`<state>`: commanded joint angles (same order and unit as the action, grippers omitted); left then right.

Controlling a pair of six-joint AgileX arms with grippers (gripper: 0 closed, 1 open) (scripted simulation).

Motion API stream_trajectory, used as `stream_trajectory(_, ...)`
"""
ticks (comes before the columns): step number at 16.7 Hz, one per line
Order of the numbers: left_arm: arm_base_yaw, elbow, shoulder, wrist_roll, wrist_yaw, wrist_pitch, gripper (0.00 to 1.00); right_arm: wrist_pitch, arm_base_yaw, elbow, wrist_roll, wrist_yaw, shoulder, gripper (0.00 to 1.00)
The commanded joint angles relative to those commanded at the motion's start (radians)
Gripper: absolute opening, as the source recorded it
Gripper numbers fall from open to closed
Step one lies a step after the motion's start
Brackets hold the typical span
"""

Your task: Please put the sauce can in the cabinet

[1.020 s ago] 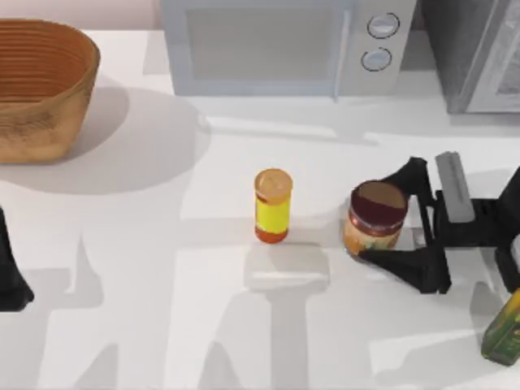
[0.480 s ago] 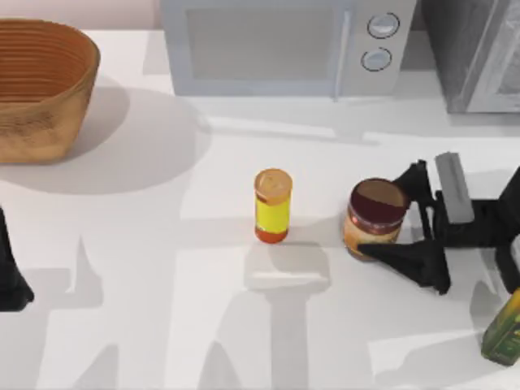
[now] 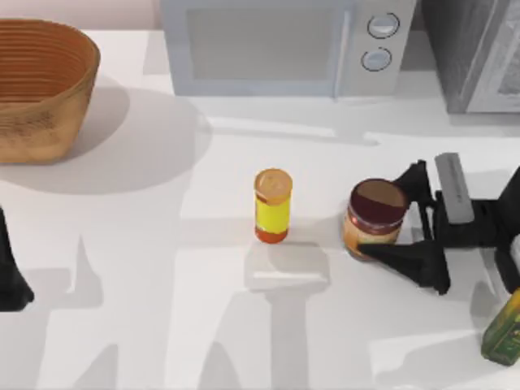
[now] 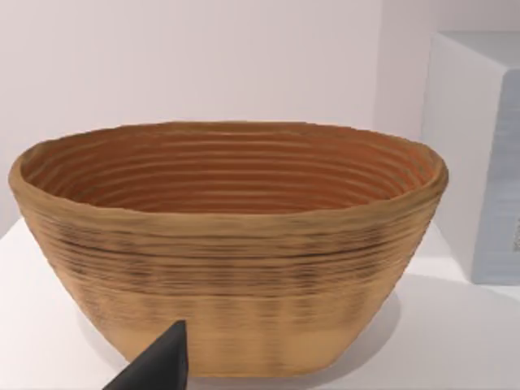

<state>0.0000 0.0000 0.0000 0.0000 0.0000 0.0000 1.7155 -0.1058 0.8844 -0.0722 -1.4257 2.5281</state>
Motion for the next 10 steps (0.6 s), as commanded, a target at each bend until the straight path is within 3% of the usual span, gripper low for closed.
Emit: stream_trajectory(10,0.0,0.0,0.0,0.0,0.0,0.0,1.0,-0.129,0.004,-0.016,-0.011,0.005,-0.165,0.0)
